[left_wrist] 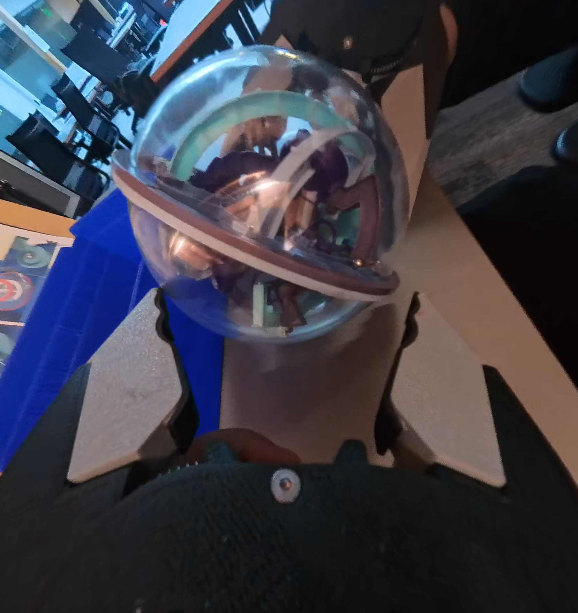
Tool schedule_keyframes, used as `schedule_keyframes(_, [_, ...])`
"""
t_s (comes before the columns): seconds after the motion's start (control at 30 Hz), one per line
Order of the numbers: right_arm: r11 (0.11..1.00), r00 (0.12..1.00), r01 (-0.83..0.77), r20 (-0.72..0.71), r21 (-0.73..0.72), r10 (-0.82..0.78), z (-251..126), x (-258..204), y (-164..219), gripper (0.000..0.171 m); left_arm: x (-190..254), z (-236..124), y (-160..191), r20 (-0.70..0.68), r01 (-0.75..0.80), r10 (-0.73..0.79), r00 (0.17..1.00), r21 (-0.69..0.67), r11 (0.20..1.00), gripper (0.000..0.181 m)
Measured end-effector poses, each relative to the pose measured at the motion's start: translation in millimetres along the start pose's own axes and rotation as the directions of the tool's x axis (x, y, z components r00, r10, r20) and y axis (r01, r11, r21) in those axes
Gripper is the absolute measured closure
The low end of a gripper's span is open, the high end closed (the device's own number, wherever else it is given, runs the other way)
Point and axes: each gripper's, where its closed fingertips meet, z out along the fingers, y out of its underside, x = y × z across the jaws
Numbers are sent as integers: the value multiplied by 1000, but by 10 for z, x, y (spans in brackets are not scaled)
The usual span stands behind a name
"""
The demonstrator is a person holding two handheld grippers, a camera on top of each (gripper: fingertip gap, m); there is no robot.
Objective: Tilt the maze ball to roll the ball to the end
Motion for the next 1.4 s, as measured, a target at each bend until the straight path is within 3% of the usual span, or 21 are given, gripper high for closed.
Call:
schedule_keyframes(0.03, [1000, 1000, 1, -2, -2, -1, -2, -3, 3, 21, 1, -15, -33, -5, 33, -32, 999, 20, 999, 44])
schedule_keyframes(0.17, [1000, 1000, -15, -28, -13, 14, -8, 0, 0, 22, -47, 27, -131, 18, 174, -176, 984, 55, 983, 45])
schedule_keyframes(0.3, [1000, 1000, -9, -16, -4, 9, -75, 6, -31, 27, -65, 81, -50, 75, 96, -96, 993, -4, 995, 45])
schedule_keyframes(0.43, [988, 980, -122, 171, 92, 105, -230, 14, -128, 32, -44, 77, -34, 56, 67, -67, 996, 13, 998, 48])
schedule_keyframes(0.63, [887, 810, -460, 430, 47, 398, -338, 350, -29, 16, -29, 96, 55, 45, 34, -34, 998, -8, 999, 49])
schedule_keyframes(0.77, [850, 645, -525, 629, -49, 435, -327, 124, -145, 31, -7, 111, 11, 40, 3, -3, 999, 10, 1000, 51])
schedule_keyframes(0.97, [894, 673, -449, 655, -7, 343, -275, -77, -255, 27, 23, 95, -62, 24, -6, 5, 1000, 34, 999, 51])
schedule_keyframes(1.4, [881, 701, -473, 614, 21, 362, -398, -110, -167, 29, 183, 142, -6, -90, 263, -259, 962, 36, 964, 71])
